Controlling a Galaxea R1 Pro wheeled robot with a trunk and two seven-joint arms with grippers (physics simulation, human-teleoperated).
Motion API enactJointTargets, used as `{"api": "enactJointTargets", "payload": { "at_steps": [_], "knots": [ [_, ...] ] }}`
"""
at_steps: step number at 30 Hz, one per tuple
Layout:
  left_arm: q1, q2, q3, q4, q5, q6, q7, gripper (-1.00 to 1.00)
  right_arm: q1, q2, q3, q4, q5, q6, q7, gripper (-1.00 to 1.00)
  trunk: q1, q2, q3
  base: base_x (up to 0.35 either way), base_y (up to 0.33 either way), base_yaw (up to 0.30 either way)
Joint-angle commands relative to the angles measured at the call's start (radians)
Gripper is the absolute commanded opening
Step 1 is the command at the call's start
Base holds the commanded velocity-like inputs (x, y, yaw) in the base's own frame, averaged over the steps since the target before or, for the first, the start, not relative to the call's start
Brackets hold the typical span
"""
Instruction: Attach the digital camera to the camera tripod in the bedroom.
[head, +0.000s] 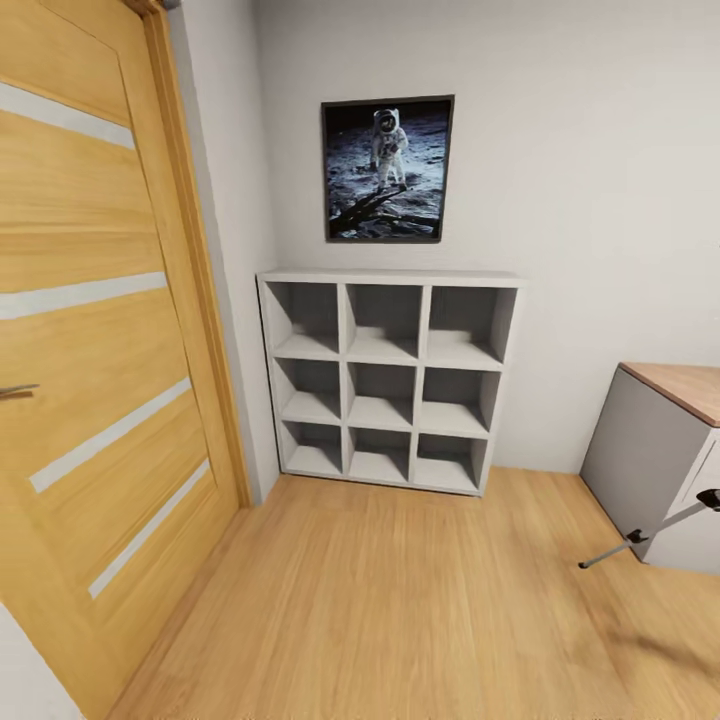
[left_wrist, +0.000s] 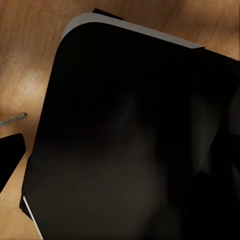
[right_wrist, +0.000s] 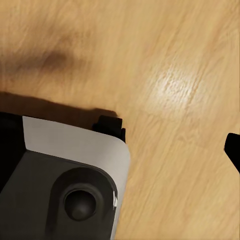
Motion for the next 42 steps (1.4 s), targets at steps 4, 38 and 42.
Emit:
{"api": "enactJointTargets", "payload": {
  "at_steps": [4, 38, 42],
  "knots": [
    [0.0, 0.0, 0.005, -0.001, 0.004, -0.002, -0.001, 1.0, -0.001, 0.0, -0.003, 0.003, 0.007, -0.003, 0.002, 1.0, 0.0, -0.001, -0.001, -0.064, 0.064, 0.0],
    [0.0, 0.0, 0.006, -0.001, 0.005, -0.002, -0.001, 1.0, -0.001, -0.001, -0.003, 0.003, 0.007, -0.009, 0.001, 1.0, 0.0, -0.001, -0.001, -0.004, 0.004, 0.0],
    [0.0, 0.0, 0.007, -0.001, 0.005, -0.002, -0.001, 1.0, -0.001, 0.0, -0.003, 0.003, 0.007, -0.009, 0.0, 1.0, 0.0, -0.001, -0.001, 0.0, 0.0, 0.0]
  ]
}}
